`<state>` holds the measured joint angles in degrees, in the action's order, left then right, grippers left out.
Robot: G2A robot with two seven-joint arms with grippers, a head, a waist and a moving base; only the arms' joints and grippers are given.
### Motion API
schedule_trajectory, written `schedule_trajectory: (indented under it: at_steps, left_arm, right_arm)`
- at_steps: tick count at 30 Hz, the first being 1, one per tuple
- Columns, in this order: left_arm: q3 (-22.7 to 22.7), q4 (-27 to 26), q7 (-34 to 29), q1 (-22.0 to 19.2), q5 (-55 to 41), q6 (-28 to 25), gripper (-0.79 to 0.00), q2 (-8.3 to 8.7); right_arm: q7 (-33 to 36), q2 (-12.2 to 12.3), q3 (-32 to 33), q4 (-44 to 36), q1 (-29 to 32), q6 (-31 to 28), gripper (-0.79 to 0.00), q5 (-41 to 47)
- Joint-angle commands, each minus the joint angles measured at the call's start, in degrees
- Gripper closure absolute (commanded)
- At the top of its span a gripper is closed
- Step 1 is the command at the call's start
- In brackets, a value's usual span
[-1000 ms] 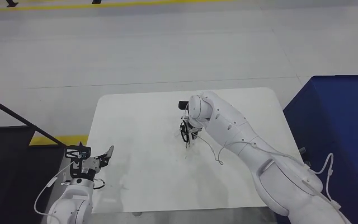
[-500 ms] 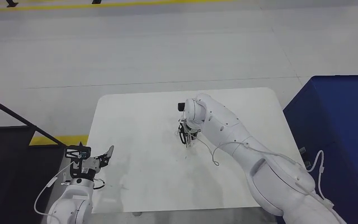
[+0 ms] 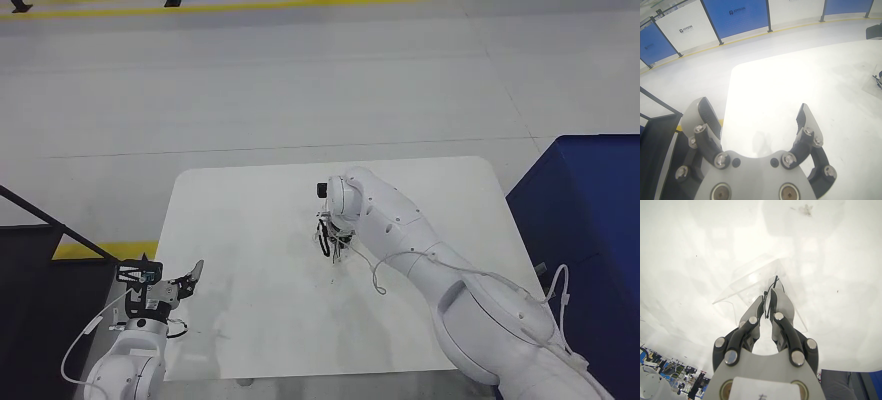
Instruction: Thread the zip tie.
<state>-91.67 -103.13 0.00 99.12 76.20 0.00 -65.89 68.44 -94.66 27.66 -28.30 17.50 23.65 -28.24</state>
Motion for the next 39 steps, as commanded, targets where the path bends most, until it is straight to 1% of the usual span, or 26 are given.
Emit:
schedule_trajectory:
  at_steps: [1, 2, 3, 8, 9, 10, 12, 14, 18, 20, 22, 26, 27, 28, 29, 39]
  left_arm:
    - [0.0, 0.0, 0.0, 0.0, 0.0, 0.0, -0.785, 0.0]
    - [0.0, 0.0, 0.0, 0.0, 0.0, 0.0, -0.785, 0.0]
    - [0.0, 0.0, 0.0, 0.0, 0.0, 0.0, -0.785, 0.0]
    - [0.0, 0.0, 0.0, 0.0, 0.0, 0.0, -0.785, 0.0]
    - [0.0, 0.0, 0.0, 0.0, 0.0, 0.0, -0.785, 0.0]
    - [0.0, 0.0, 0.0, 0.0, 0.0, 0.0, -0.785, 0.0]
    - [0.0, 0.0, 0.0, 0.0, 0.0, 0.0, -0.785, 0.0]
    - [0.0, 0.0, 0.0, 0.0, 0.0, 0.0, -0.785, 0.0]
    - [0.0, 0.0, 0.0, 0.0, 0.0, 0.0, -0.785, 0.0]
    - [0.0, 0.0, 0.0, 0.0, 0.0, 0.0, -0.785, 0.0]
    - [0.0, 0.0, 0.0, 0.0, 0.0, 0.0, -0.785, 0.0]
    - [0.0, 0.0, 0.0, 0.0, 0.0, 0.0, -0.785, 0.0]
    - [0.0, 0.0, 0.0, 0.0, 0.0, 0.0, -0.785, 0.0]
    - [0.0, 0.0, 0.0, 0.0, 0.0, 0.0, -0.785, 0.0]
    - [0.0, 0.0, 0.0, 0.0, 0.0, 0.0, -0.785, 0.0]
    - [0.0, 0.0, 0.0, 0.0, 0.0, 0.0, -0.785, 0.0]
  right_arm:
    - [0.43, -0.25, -0.24, 0.35, -0.23, 0.17, -0.126, -0.69]
    - [0.57, -0.39, -0.3, 0.54, -0.26, 0.34, -0.16, -0.9]
    - [0.63, -0.52, -0.4, 0.68, -0.26, 0.4, -0.166, -1.18]
    - [0.85, -1.21, -0.61, 1.71, -0.21, 0.44, -0.166, -1.97]
    - [0.91, -1.37, -0.7, 1.88, -0.2, 0.39, -0.179, -2.19]
    - [0.89, -1.53, -0.6, 1.97, -0.2, 0.22, -0.212, -2.04]
    - [1.11, -1.79, -0.53, 2.49, -0.29, -0.15, -0.166, -2.05]
    - [1.12, -2.07, -0.54, 2.92, -0.37, -0.22, -0.166, -2.26]
    - [0.28, -2.61, -0.5, 4.42, -0.42, -0.39, -0.145, -2.72]
    - [-0.05, -2.89, -0.36, 5.36, -0.51, -0.66, -0.12, -2.72]
    - [-0.3, -3.18, -0.21, 6.15, -0.63, -0.94, -0.12, -2.62]
    - [-0.94, -3.75, 0.07, 7.77, -0.91, -1.36, -0.08, -2.59]
    - [-1.12, -3.89, 0.16, 8.1, -0.97, -1.44, -0.065, -2.53]
    - [-1.31, -4.03, 0.21, 8.43, -1.05, -1.47, -0.015, -2.57]
    - [-1.53, -4.16, 0.29, 8.73, -1.15, -1.49, 0.0, -2.58]
    - [-2.12, -4.99, 1.41, 10.0, -2.16, -2.5, 0.0, -2.18]
